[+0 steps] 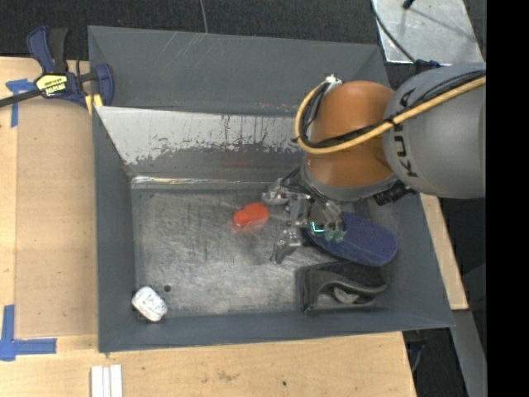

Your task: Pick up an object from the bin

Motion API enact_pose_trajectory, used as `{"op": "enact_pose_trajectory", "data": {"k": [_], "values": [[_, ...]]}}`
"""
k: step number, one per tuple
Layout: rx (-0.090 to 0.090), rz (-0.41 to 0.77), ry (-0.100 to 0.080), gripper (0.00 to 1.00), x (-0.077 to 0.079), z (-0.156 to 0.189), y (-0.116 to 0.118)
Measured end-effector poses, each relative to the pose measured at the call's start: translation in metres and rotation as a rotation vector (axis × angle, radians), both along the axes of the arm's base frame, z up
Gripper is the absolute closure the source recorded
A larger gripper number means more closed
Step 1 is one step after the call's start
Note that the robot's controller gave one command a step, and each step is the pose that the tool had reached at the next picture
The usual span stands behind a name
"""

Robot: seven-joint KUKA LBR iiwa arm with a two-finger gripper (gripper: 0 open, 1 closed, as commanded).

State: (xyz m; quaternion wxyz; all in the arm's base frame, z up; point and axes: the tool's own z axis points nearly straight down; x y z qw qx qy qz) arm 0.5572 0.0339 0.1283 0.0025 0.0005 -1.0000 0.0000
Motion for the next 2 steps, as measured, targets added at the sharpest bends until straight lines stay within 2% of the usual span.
{"op": "enact_pose_trajectory", "data": {"k": [1,2], "values": [[0.0,0.077,-0.011,0.0,0.0323,-0.0561,0.019],[0.002,0.074,-0.031,1.0,0.0373,-0.0499,0.0191]]}}
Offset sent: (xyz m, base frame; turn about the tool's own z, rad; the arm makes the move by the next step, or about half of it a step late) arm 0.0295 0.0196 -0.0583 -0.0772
